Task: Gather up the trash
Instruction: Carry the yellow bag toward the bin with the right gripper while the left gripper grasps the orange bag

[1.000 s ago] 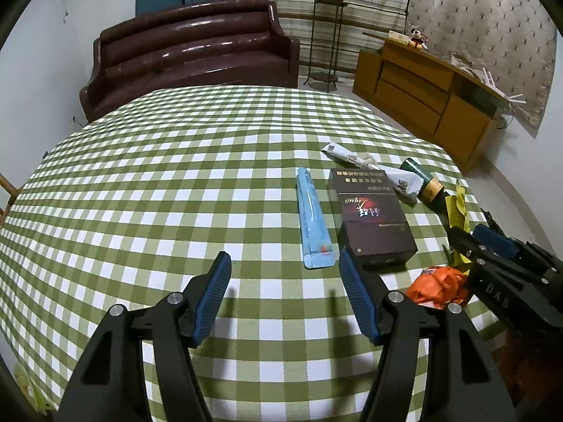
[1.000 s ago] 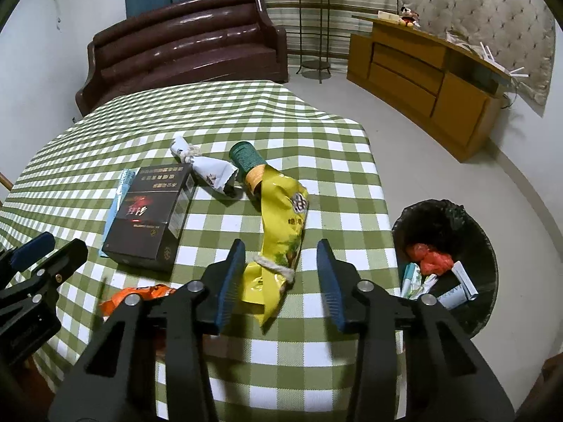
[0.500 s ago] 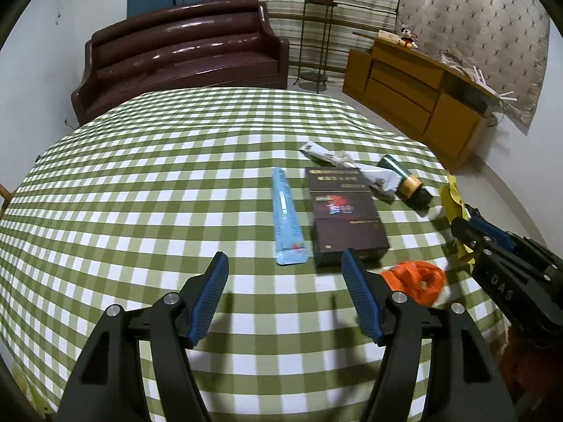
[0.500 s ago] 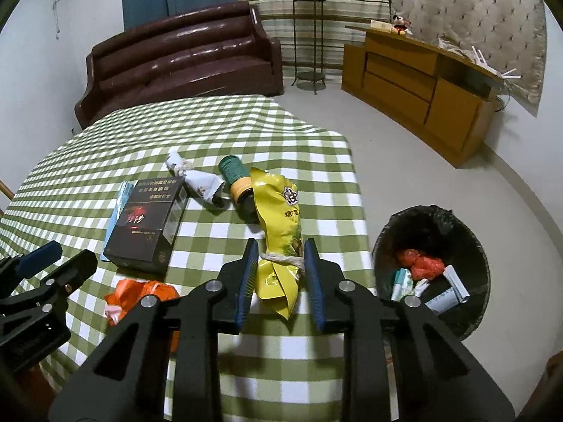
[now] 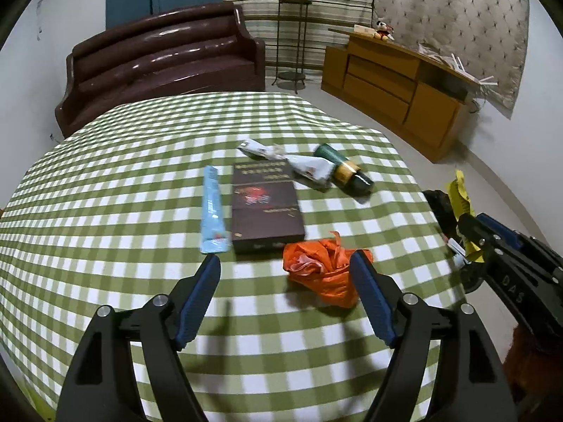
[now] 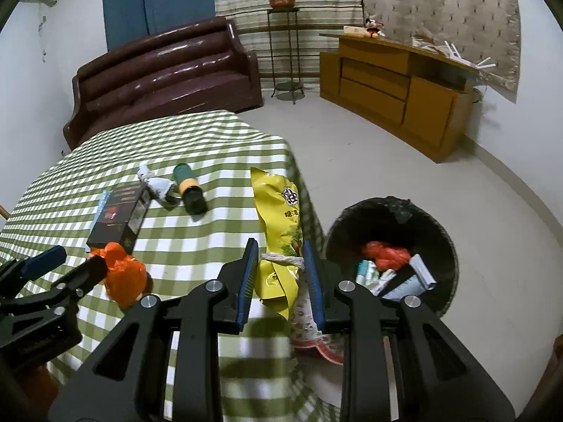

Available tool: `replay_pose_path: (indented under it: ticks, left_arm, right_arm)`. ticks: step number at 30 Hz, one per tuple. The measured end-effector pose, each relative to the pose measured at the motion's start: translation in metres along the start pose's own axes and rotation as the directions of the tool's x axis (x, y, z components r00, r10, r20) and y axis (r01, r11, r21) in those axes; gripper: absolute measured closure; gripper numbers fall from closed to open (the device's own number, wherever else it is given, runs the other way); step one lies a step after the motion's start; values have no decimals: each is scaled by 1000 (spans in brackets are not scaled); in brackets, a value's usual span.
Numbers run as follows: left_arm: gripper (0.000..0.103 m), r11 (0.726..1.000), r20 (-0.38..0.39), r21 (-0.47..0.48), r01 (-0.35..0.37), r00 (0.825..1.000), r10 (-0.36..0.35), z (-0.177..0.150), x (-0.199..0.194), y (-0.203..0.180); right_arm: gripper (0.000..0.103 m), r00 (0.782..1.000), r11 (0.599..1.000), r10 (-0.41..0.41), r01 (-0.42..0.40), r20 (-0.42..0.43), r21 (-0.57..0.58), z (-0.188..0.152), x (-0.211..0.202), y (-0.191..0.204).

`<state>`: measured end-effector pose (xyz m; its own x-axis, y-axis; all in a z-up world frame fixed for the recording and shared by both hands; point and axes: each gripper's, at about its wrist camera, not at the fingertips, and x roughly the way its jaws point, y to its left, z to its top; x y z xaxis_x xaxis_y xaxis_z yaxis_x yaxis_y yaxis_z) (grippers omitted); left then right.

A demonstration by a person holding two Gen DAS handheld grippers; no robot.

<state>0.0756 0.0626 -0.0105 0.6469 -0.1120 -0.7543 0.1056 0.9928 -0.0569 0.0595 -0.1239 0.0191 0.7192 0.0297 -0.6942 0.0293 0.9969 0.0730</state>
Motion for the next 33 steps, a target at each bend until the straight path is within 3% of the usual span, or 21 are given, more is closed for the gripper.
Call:
replay_pose_path:
  ticks: [11,15,19,33]
  left_arm:
    - [30,998,14,48,30,999,-31,-2,10,-25]
    - [41,996,10,81,24,1000,-25,-7,12,-33]
    - [45,996,-12,86,36,999,-35,-11,16,-36]
    - [45,996,-29,83,32,999,-30,-24,10,-31]
  right_arm:
    - [77,1000,1000,5,-5,2,23,-5,-3,-19]
    - [77,1000,999,7,-7,-1,32,-6,-1,-24]
    - [77,1000,999,10,-10,-7,37,-7,2,-24]
    - [77,1000,999,10,-10,-7,38,-8,2,-25]
